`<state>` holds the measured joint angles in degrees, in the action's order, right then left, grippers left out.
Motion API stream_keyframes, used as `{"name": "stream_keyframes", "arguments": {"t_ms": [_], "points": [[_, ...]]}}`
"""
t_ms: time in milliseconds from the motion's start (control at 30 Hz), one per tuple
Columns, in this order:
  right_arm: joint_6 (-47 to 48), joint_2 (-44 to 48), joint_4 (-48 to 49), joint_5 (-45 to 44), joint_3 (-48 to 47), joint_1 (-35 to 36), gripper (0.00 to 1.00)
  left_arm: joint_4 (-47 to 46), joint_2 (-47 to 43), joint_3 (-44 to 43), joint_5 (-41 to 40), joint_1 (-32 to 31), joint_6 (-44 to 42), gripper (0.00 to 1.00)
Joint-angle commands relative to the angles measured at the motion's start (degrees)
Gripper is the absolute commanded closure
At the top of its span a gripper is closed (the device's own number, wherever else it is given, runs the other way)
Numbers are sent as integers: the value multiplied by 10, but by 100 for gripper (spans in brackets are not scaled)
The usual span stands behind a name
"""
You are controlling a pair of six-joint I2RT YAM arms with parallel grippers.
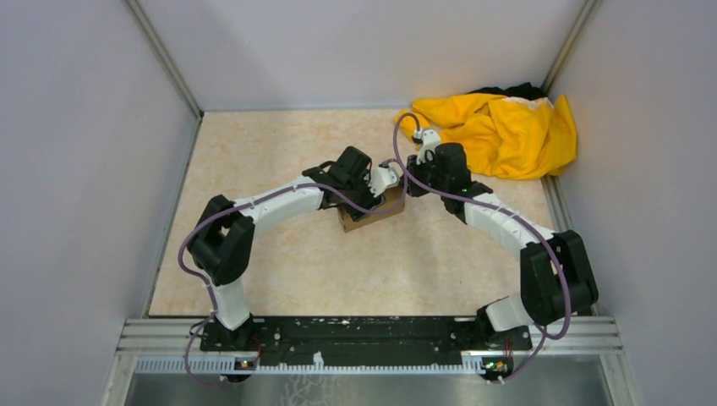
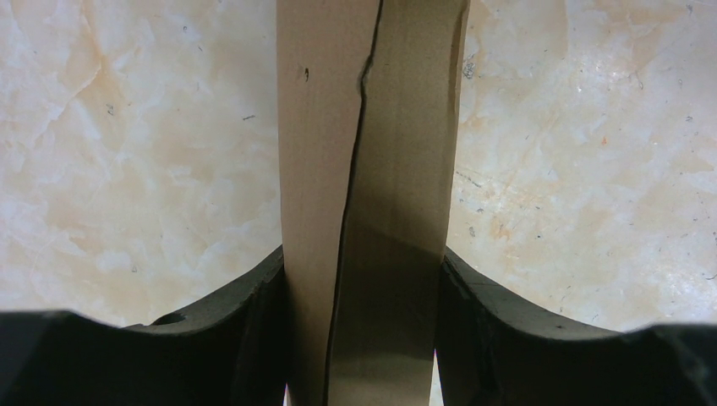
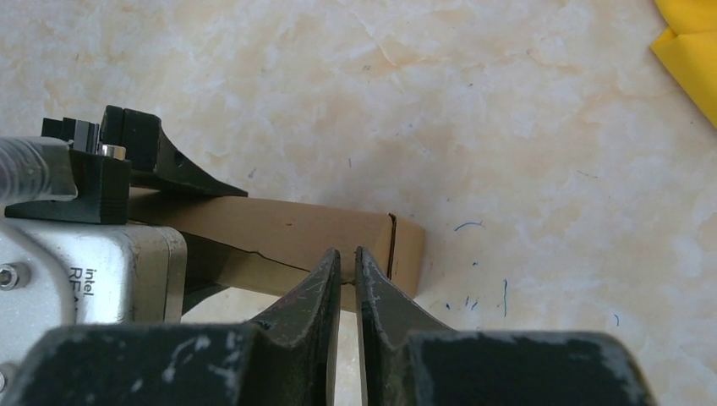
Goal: Fold the paper box
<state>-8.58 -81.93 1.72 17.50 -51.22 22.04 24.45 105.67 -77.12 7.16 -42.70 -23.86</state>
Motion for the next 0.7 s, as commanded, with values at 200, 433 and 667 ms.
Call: {"name": "stream_keyframes", "arguments": {"t_ms": [200,433,667], "points": [[1,-3,-22,9,56,28,91,-3,39,7,30,2,-5,45],[-6,-9,0,4,84,38,91,0,44,6,41,2,-2,42],[-9,-19,8,-1,94,41,91,11,47,-6,77,6,6,40]]}}
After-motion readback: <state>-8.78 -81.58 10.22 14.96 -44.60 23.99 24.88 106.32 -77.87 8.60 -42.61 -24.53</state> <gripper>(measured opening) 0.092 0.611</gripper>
